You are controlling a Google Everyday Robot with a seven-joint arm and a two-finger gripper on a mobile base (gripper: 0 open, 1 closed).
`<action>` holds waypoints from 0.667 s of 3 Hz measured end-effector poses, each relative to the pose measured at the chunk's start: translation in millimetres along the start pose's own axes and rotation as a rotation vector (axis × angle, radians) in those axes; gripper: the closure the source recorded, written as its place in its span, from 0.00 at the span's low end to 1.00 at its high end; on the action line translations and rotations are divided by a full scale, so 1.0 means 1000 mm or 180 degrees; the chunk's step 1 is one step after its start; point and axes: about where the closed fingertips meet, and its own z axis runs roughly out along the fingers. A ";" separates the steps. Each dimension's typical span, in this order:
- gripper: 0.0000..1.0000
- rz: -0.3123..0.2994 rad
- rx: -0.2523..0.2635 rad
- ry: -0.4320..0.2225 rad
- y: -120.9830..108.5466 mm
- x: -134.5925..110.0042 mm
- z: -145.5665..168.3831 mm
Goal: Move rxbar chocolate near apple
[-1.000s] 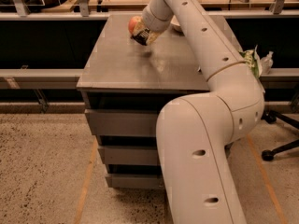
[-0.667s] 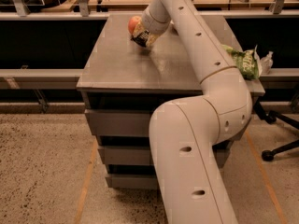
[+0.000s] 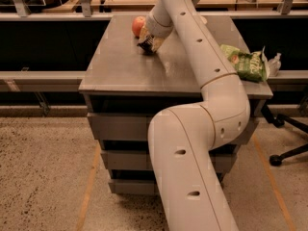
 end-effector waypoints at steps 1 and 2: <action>0.06 0.0031 0.0069 -0.0024 -0.001 0.001 -0.001; 0.00 0.0095 0.0215 0.0050 -0.002 0.014 -0.021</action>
Offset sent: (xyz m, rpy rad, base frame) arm 0.0325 -0.0442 0.0738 0.1103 -0.0929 -0.0481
